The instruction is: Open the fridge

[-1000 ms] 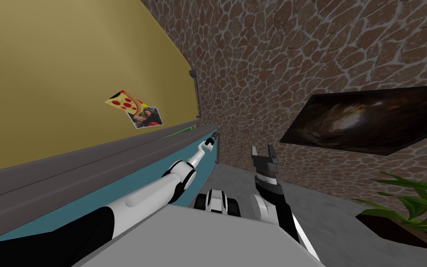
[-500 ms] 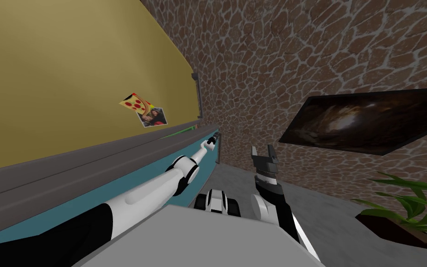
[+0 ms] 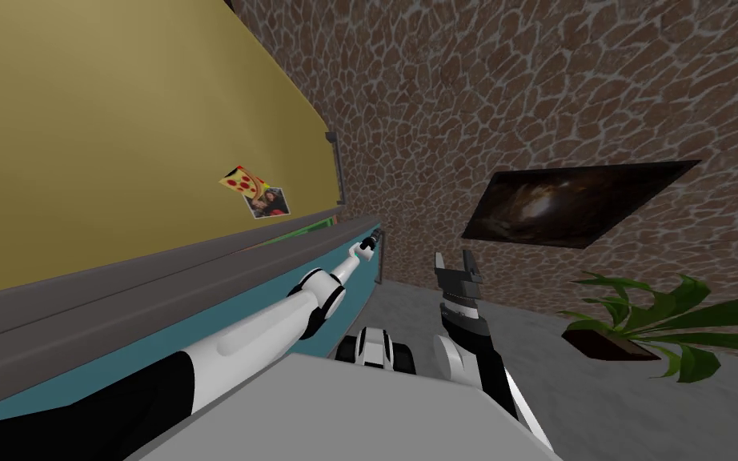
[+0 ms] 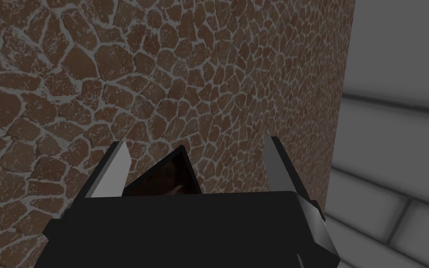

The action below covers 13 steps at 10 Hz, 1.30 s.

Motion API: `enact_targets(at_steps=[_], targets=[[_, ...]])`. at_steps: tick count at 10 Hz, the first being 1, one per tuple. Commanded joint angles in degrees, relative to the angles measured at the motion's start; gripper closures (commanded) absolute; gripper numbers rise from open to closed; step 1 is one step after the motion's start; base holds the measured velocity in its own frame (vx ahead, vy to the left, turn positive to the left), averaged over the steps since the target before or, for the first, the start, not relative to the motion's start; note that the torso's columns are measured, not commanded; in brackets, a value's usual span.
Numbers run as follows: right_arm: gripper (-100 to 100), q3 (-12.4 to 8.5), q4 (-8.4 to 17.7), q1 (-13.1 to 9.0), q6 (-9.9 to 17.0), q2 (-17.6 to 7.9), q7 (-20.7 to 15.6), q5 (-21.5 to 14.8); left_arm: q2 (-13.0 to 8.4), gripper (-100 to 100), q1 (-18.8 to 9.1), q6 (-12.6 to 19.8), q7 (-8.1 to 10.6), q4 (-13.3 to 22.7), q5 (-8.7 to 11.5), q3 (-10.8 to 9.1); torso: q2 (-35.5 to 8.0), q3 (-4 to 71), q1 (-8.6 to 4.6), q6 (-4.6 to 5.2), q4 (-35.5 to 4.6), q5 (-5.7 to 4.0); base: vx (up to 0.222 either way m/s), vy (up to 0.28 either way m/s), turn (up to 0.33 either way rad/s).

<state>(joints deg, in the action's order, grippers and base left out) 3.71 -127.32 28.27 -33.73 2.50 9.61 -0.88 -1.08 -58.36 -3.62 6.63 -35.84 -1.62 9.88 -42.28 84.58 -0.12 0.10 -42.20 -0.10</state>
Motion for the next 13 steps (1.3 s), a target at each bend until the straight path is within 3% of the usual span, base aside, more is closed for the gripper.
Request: enact_targets(at_steps=[1,3,4,5,6,7,8,9,10,11,13], targets=[[0,0.00,0.00,0.02,0.00,0.00,0.00,0.00,1.40,100,-0.88,-0.66,0.52,1.59,0.27,2.04,0.26,0.14,0.14,-0.24,-0.05,0.07,-0.207,-0.023,-0.218],[0,0.00,0.00,-0.01,0.00,0.00,0.00,0.00,1.86,100,-0.96,-0.64,0.83,1.53,0.42,2.93,0.10,0.08,-0.28,0.35,0.10,-0.04,-0.260,-0.014,-0.246],[0,0.00,0.00,0.01,0.00,0.00,0.00,0.00,1.86,100,-0.96,-0.64,0.83,1.53,0.42,2.93,0.32,0.17,-0.13,-0.08,0.02,-0.01,-0.088,-0.023,-0.006],[0,0.00,-0.01,0.03,-0.01,0.00,0.00,0.00,2.79,100,-1.11,-0.62,1.44,1.41,0.72,4.72,0.55,0.31,0.21,-0.32,-0.04,0.10,-0.143,0.003,-0.261],[0,-0.01,0.00,0.01,0.00,-0.01,0.00,0.00,2.79,100,-1.11,-0.62,1.44,1.41,0.72,4.72,0.32,0.22,0.07,0.26,0.09,0.07,-0.181,0.007,-0.172],[0,-0.01,0.00,0.02,0.00,-0.01,0.00,0.00,2.79,100,-1.11,-0.62,1.44,1.41,0.72,4.72,0.26,0.16,-0.14,0.11,0.10,0.00,-0.108,-0.018,-0.021],[0,-0.01,-0.01,0.03,-0.01,0.00,0.00,0.00,3.71,100,-1.26,-0.59,2.05,1.29,1.01,6.51,0.38,0.22,-0.06,-0.13,0.05,0.02,-0.189,-0.023,-0.243],[0,-0.01,0.00,0.01,0.00,-0.01,0.00,0.00,3.71,100,-1.26,-0.59,2.05,1.29,1.01,6.51,0.21,0.15,-0.29,0.36,0.17,-0.05,-0.223,-0.025,-0.181],[0,0.00,0.00,0.01,0.00,0.00,0.00,0.00,3.38,100,-1.79,-1.30,1.88,2.32,0.93,5.71,0.28,0.17,-0.41,0.23,0.17,-0.10,-0.104,-0.013,-0.031],[0,-0.01,-0.01,0.03,-0.01,0.00,0.00,0.00,3.61,100,-1.69,-1.47,2.45,2.35,1.25,6.84,0.58,0.33,-0.11,-0.06,0.04,-0.01,-0.129,0.016,-0.165],[0,-0.01,0.00,0.01,0.00,-0.01,0.00,0.00,3.64,100,-1.68,-1.49,3.61,1.91,1.86,9.03,0.28,0.18,-0.26,0.32,0.16,-0.03,-0.219,0.013,-0.274]])
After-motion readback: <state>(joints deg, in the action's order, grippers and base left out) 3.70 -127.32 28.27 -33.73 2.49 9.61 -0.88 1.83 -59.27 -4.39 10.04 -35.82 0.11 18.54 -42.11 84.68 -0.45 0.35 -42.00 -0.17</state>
